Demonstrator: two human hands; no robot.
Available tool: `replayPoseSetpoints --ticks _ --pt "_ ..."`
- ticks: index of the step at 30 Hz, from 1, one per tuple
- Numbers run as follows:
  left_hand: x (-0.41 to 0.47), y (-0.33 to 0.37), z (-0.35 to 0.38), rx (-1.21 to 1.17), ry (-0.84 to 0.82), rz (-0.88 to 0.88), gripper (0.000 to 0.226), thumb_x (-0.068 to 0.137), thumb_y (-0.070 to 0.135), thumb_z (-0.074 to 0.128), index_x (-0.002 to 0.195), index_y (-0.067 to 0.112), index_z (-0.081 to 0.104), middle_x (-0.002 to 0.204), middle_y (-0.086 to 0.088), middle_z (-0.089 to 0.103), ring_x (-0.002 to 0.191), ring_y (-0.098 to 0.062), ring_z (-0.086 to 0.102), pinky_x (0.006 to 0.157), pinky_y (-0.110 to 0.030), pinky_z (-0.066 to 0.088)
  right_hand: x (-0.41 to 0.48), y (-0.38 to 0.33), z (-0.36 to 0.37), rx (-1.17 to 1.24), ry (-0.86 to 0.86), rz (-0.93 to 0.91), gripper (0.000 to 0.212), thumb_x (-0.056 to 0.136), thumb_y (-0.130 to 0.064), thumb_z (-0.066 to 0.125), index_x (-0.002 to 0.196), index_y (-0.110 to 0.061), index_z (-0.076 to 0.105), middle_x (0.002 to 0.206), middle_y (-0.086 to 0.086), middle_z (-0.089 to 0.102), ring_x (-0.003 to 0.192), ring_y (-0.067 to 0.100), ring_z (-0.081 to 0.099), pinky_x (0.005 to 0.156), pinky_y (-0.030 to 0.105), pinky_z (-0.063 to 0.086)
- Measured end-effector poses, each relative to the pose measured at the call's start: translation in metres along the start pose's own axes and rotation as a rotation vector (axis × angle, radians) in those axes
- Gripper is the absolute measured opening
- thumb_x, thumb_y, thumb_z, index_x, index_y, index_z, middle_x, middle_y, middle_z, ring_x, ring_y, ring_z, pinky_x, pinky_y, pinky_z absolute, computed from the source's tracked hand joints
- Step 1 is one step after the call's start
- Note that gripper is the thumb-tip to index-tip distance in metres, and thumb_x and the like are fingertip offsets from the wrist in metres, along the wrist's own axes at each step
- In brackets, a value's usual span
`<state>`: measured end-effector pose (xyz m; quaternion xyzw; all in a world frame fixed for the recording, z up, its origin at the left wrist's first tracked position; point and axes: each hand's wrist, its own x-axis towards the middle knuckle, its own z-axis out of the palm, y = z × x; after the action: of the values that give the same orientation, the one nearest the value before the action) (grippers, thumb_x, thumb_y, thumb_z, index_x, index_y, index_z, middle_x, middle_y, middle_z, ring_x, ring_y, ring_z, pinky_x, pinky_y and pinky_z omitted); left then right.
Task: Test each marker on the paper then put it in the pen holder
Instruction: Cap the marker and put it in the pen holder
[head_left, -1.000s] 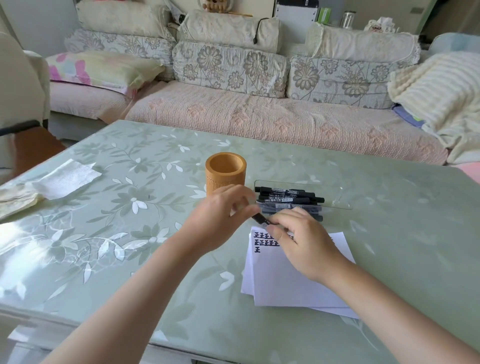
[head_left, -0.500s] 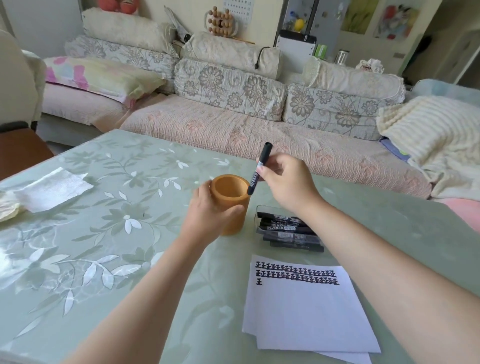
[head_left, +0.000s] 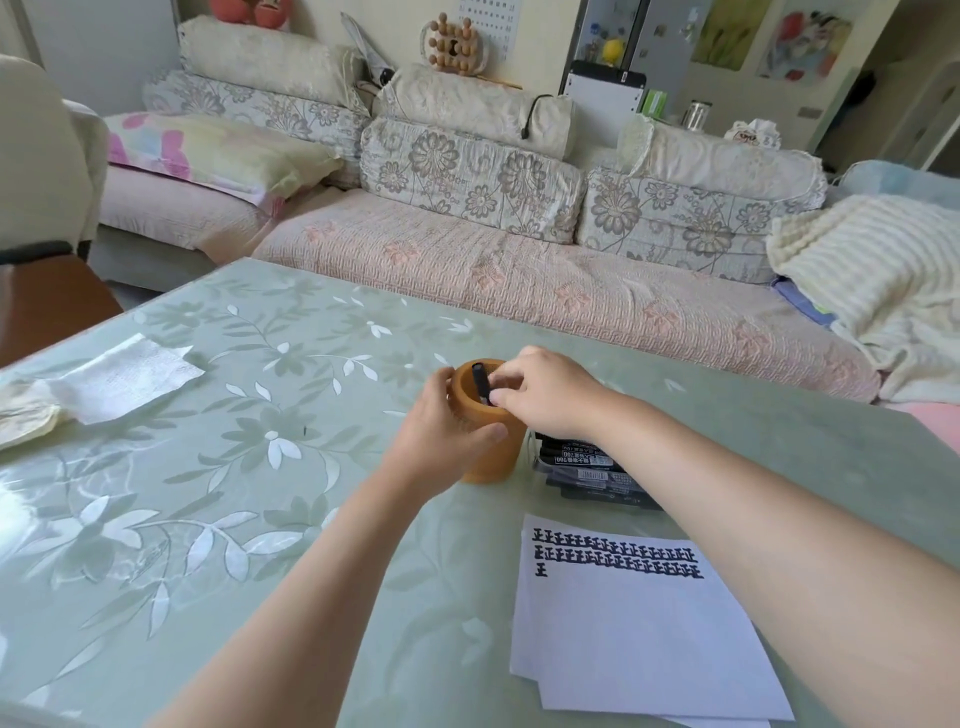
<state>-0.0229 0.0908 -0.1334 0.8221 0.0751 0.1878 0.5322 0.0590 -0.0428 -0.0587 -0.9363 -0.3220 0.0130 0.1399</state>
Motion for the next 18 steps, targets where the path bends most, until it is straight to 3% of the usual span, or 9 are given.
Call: replayPoseSetpoints --ticks 3,6,10,13,16,18 --pt "-0.002 0.001 0.006 0.049 0.063 -0.010 0.078 0.068 0.037 0.082 0.132 0.025 0.039 0.119 0.010 0.047 0.114 -0.008 0.046 0.087 -0.021 0.035 -0.012 0.015 -0.005 0.145 0.091 -0.013 0.020 0.091 -0.026 0.059 0.110 -0.031 0.066 0.099 -0.005 0.053 0.089 0.011 0.054 0.076 0.022 0.038" --pt "-0.002 0.001 0.009 0.072 0.112 -0.010 0.078 0.062 0.040 0.085 0.126 0.028 0.042 0.118 0.009 0.042 0.114 -0.011 0.048 0.094 -0.028 0.040 -0.026 0.040 -0.007 0.062 0.107 0.064 0.021 0.091 -0.018 0.051 0.103 -0.031 0.063 0.099 -0.008 0.056 0.094 0.014 0.056 0.081 0.030 0.044" --pt "-0.004 0.003 0.010 0.086 0.122 -0.023 0.077 0.060 0.042 0.085 0.123 0.029 0.042 0.118 0.009 0.041 0.112 -0.011 0.049 0.095 -0.031 0.043 -0.046 0.067 -0.002 -0.123 0.001 0.157 0.030 0.091 -0.023 0.054 0.120 -0.026 0.062 0.120 -0.005 0.062 0.112 0.017 0.057 0.098 0.038 0.047" --pt "-0.007 0.004 0.011 0.120 0.102 -0.022 0.081 0.065 0.042 0.083 0.131 0.024 0.039 0.122 0.006 0.039 0.119 -0.014 0.044 0.095 -0.026 0.036 -0.053 0.076 0.003 -0.218 -0.025 0.180 0.036 0.094 -0.032 0.057 0.129 -0.024 0.061 0.131 0.000 0.060 0.121 0.023 0.054 0.103 0.040 0.043" --pt "-0.014 0.009 0.010 0.264 0.131 -0.016 0.094 0.071 0.048 0.077 0.145 0.019 0.027 0.134 0.002 0.033 0.132 -0.017 0.030 0.100 -0.029 0.032 -0.054 0.081 0.007 -0.234 -0.052 0.181 0.031 0.095 -0.033 0.058 0.124 -0.026 0.065 0.129 0.002 0.061 0.120 0.027 0.055 0.103 0.042 0.042" --pt "-0.020 0.015 0.007 0.350 0.219 0.040 0.083 0.076 0.049 0.070 0.143 0.021 0.030 0.134 0.003 0.032 0.130 -0.017 0.028 0.098 -0.035 0.039 -0.055 0.083 0.009 -0.256 -0.046 0.155 0.027 0.096 -0.033 0.057 0.121 -0.026 0.065 0.125 0.001 0.061 0.117 0.027 0.055 0.100 0.041 0.042"
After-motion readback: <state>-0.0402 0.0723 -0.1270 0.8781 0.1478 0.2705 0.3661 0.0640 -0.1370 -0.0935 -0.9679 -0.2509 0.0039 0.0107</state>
